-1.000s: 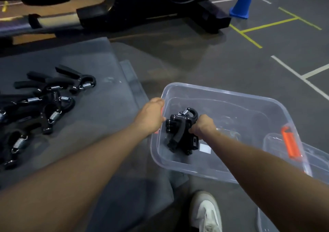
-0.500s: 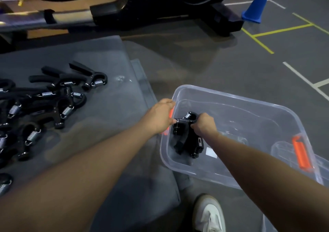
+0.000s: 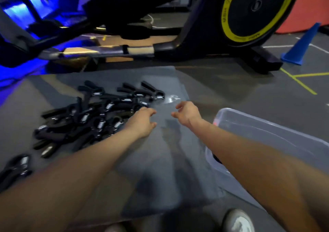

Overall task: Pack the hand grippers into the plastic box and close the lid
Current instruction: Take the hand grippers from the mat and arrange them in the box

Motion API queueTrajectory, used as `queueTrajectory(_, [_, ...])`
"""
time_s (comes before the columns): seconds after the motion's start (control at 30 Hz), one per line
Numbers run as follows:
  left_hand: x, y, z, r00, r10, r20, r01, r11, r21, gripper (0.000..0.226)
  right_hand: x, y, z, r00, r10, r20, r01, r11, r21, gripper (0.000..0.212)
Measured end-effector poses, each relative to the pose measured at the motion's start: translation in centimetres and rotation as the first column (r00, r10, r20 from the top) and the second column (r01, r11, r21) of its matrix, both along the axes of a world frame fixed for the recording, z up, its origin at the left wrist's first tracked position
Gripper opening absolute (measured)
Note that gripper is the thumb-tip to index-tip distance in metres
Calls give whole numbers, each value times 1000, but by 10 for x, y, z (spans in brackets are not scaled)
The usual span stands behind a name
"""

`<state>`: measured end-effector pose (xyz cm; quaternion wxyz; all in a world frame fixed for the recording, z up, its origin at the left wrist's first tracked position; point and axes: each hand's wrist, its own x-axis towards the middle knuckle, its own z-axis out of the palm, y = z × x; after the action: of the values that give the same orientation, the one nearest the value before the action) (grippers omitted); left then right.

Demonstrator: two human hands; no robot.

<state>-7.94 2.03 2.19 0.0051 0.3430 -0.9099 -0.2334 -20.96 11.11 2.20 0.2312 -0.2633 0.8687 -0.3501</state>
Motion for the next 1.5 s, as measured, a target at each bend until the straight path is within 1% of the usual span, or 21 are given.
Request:
queueTrajectory(0.13, [76, -33, 7, 990, 131, 51, -130, 991, -31, 50, 66, -51, 9, 985, 172, 29, -172, 985, 15, 34])
queueTrajectory(0.27, [143, -51, -5, 962, 262, 77, -261, 965, -21, 49, 124, -81, -5, 948, 316, 44, -318, 947, 47, 32])
queueTrajectory(0.33, [170, -55, -21, 948, 296, 119, -297, 955, -7, 51, 142, -88, -20, 926, 371, 64, -375, 924, 76, 21])
queueTrajectory(0.37, [181, -57, -29, 940, 314, 135, -317, 949, -4, 51, 148, -91, -28, 922, 381, 73, -387, 918, 86, 17])
queueTrajectory(0.5, [215, -64, -61, 906, 388, 170, -387, 921, -44, 50, 163, -104, -54, 914, 394, 98, -404, 904, 139, 19])
queueTrajectory(0.57, [225, -69, -74, 902, 388, 188, -385, 921, -58, 53, 169, -112, -65, 912, 396, 107, -409, 899, 156, 32])
queueTrajectory(0.6, [227, -71, -79, 900, 386, 201, -382, 922, -59, 55, 173, -114, -70, 913, 393, 113, -407, 899, 163, 35])
queueTrajectory(0.7, [229, -75, -92, 901, 368, 230, -371, 928, -31, 58, 181, -119, -82, 919, 371, 130, -389, 906, 168, 36])
queueTrajectory(0.73, [228, -76, -96, 904, 355, 239, -355, 934, -44, 57, 183, -121, -85, 920, 368, 137, -387, 907, 168, 36])
queueTrajectory(0.83, [227, -78, -103, 909, 353, 220, -323, 933, -162, 49, 187, -124, -92, 921, 356, 159, -380, 910, 163, 35])
queueTrajectory(0.93, [226, -80, -107, 907, 348, 238, -302, 930, -211, 59, 186, -123, -92, 922, 344, 177, -372, 915, 156, 35])
queueTrajectory(1.07, [223, -86, -103, 893, 337, 297, -298, 939, -171, 67, 179, -116, -87, 926, 335, 175, -362, 920, 152, 35])
queueTrajectory(1.17, [220, -83, -95, 877, 327, 352, -303, 945, -123, 69, 172, -108, -78, 931, 327, 160, -350, 924, 151, 36])
queueTrajectory(1.23, [217, -77, -91, 865, 344, 365, -343, 937, -71, 70, 167, -101, -70, 933, 326, 150, -347, 926, 146, 34])
queueTrajectory(1.33, [208, -65, -77, 866, 320, 383, -331, 943, -41, 69, 157, -88, -58, 939, 313, 143, -331, 934, 132, 32])
queueTrajectory(1.4, [198, -59, -59, 888, 331, 320, -346, 938, -13, 64, 149, -77, -46, 948, 297, 115, -311, 942, 130, 31])
queueTrajectory(1.47, [185, -56, -33, 916, 350, 195, -371, 925, 86, 45, 138, -65, -30, 955, 285, 77, -293, 947, 129, 30])
queueTrajectory(1.5, [177, -54, -20, 928, 349, 133, -368, 915, 166, 34, 132, -60, -20, 956, 287, 63, -293, 948, 125, 29])
